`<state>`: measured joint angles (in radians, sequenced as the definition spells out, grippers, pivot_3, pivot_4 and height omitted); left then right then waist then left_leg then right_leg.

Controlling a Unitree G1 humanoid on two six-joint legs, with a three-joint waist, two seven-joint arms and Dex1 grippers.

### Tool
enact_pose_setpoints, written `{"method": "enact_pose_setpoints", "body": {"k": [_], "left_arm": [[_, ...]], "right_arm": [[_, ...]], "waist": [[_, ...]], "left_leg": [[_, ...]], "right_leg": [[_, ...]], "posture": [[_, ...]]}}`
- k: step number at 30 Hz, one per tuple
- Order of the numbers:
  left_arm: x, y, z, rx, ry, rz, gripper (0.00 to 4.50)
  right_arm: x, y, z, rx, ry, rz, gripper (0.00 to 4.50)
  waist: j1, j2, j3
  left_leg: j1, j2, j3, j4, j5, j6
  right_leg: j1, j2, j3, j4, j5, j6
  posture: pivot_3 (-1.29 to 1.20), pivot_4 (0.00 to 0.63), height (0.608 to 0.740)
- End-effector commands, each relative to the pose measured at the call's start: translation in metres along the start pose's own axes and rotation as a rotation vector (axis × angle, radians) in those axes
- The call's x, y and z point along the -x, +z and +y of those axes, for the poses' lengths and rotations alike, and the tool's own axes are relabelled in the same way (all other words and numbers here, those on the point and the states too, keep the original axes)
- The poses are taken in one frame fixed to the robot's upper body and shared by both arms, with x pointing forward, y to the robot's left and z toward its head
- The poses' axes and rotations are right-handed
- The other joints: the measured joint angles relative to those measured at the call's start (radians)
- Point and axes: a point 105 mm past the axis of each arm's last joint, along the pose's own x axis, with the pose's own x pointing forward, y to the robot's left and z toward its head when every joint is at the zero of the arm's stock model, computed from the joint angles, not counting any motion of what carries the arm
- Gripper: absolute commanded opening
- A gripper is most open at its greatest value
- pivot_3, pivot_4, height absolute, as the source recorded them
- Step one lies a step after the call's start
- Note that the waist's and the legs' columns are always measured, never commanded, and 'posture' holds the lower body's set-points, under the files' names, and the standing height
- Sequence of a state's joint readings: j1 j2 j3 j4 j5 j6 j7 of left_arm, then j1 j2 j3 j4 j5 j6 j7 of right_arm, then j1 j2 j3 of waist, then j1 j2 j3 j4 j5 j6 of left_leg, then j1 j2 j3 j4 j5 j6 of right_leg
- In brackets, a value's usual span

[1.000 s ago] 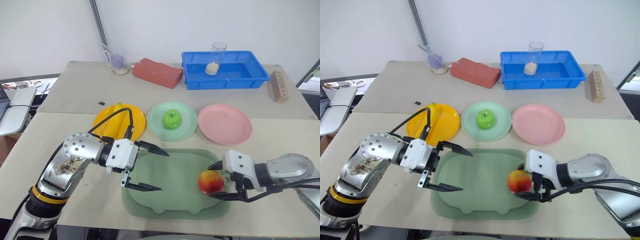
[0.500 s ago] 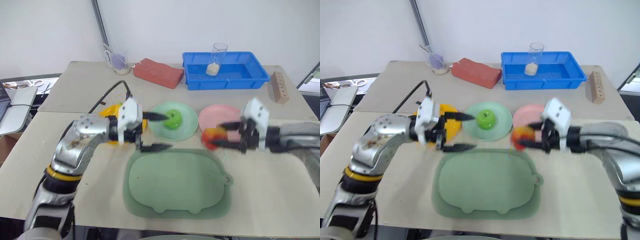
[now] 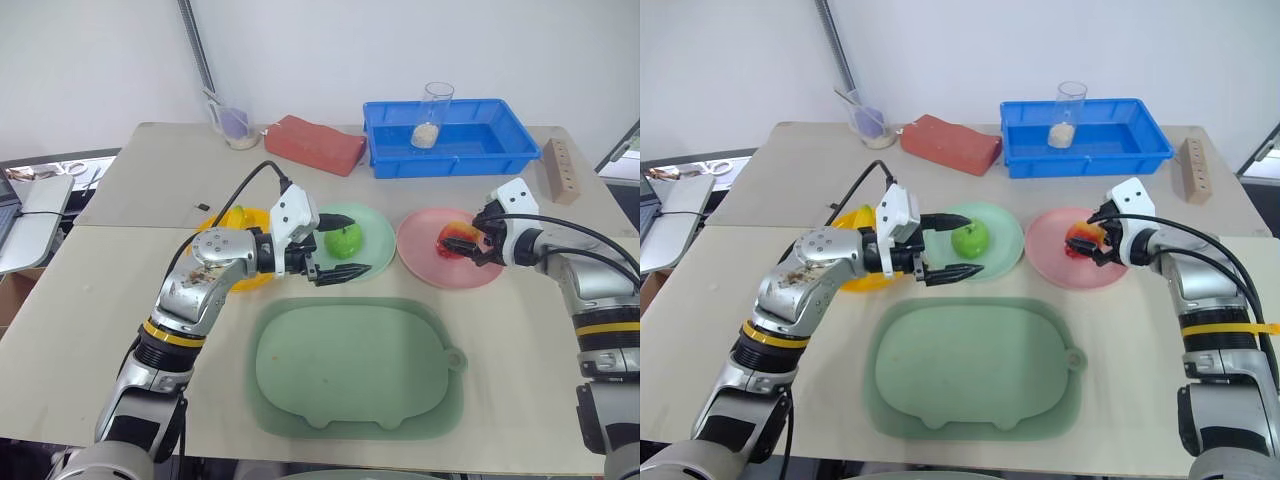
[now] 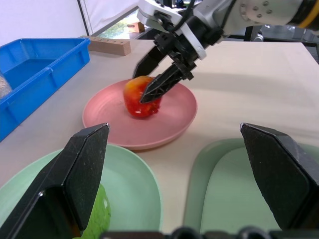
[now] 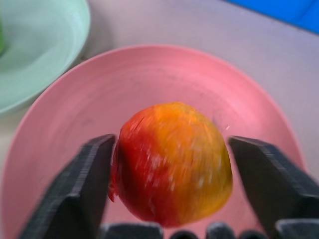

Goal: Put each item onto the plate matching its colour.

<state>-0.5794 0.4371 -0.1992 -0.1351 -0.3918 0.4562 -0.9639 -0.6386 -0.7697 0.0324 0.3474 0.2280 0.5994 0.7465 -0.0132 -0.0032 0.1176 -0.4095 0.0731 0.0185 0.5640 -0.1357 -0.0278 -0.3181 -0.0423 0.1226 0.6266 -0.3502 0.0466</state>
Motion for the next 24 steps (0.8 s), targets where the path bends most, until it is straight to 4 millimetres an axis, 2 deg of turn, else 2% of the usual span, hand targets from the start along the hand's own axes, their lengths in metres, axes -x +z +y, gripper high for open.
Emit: {"method": "enact_pose_setpoints", "body": {"k": [1, 4, 6, 8, 10, 12, 14, 17, 20, 24], "left_arm": [[0.013, 0.012, 0.004, -0.053, 0.043, -0.017, 4.50], [0.027, 0.013, 0.014, -0.032, 0.116, -0.005, 4.50], [0.043, 0.017, 0.031, -0.018, 0.235, 0.000, 4.50], [0.071, 0.021, 0.060, 0.007, 0.443, -0.009, 4.50], [0.105, 0.019, 0.087, 0.008, 0.670, 0.005, 4.50], [0.135, 0.015, 0.103, -0.002, 0.851, 0.026, 4.50], [0.186, 0.001, 0.122, 0.007, 1.113, 0.048, 4.50], [0.262, -0.029, 0.130, 0.045, 1.477, 0.093, 4.50], [0.295, -0.062, 0.123, 0.096, 1.640, 0.159, 4.50], [0.315, -0.101, 0.108, 0.160, 1.727, 0.229, 4.50]], "right_arm": [[0.013, 0.020, -0.005, 0.044, 0.005, -0.076, 4.43], [0.029, 0.031, -0.003, 0.036, 0.023, -0.135, 4.43], [0.044, 0.042, -0.004, 0.013, 0.018, -0.203, 4.43], [0.062, 0.054, -0.012, -0.030, -0.046, -0.307, 4.43], [0.075, 0.054, -0.025, -0.071, -0.161, -0.369, 4.43], [0.083, 0.046, -0.037, -0.080, -0.279, -0.394, 4.43], [0.088, 0.026, -0.053, -0.065, -0.445, -0.376, 4.43], [0.094, -0.004, -0.074, -0.070, -0.668, -0.354, 4.43], [0.095, -0.028, -0.086, -0.095, -0.805, -0.331, 4.43], [0.087, -0.052, -0.093, -0.123, -0.888, -0.296, 4.43]], "waist": [[0.002, 0.001, 0.000], [0.004, 0.001, 0.000], [0.004, 0.001, 0.000], [0.002, 0.001, 0.000], [0.001, 0.000, 0.000], [0.000, -0.001, 0.000], [0.000, -0.002, -0.001], [-0.005, -0.001, -0.001], [-0.004, 0.000, -0.002], [0.002, -0.002, -0.001]], "left_leg": [[0.000, 0.000, 0.000, 0.000, 0.000, 0.000], [-0.001, 0.000, 0.000, 0.000, 0.000, -0.001], [-0.001, 0.000, 0.000, 0.000, 0.000, -0.001], [-0.001, 0.000, -0.001, 0.000, 0.000, -0.001], [0.000, 0.000, -0.001, 0.000, 0.000, -0.001], [0.001, 0.000, -0.002, 0.000, 0.000, -0.001], [0.002, 0.000, -0.002, -0.001, 0.000, -0.001], [0.003, 0.000, -0.002, -0.002, 0.000, -0.001], [0.004, 0.000, -0.001, -0.004, 0.000, -0.001], [0.004, -0.001, -0.001, -0.005, 0.002, -0.004]], "right_leg": [[0.000, 0.000, 0.000, 0.000, 0.000, 0.000], [0.000, 0.000, 0.000, 0.000, 0.000, 0.000], [0.000, 0.000, 0.000, 0.000, 0.000, 0.000], [0.000, 0.000, 0.000, 0.000, 0.000, 0.000], [0.000, 0.000, 0.000, 0.000, 0.000, 0.000], [0.001, 0.000, -0.001, 0.000, 0.000, 0.000], [0.002, 0.000, -0.001, 0.000, 0.000, 0.000], [0.001, 0.000, 0.000, 0.000, 0.000, 0.000], [0.000, -0.001, 0.001, 0.000, 0.000, 0.000], [0.000, -0.001, 0.000, 0.000, 0.000, 0.000]], "posture": [[0.00, 0.150, 0.740], [0.00, 0.150, 0.740], [0.00, 0.150, 0.740], [0.00, 0.150, 0.740], [0.00, 0.150, 0.740], [0.00, 0.150, 0.740], [0.00, 0.150, 0.740], [0.00, 0.150, 0.740], [0.00, 0.150, 0.740], [0.00, 0.150, 0.740]]}}
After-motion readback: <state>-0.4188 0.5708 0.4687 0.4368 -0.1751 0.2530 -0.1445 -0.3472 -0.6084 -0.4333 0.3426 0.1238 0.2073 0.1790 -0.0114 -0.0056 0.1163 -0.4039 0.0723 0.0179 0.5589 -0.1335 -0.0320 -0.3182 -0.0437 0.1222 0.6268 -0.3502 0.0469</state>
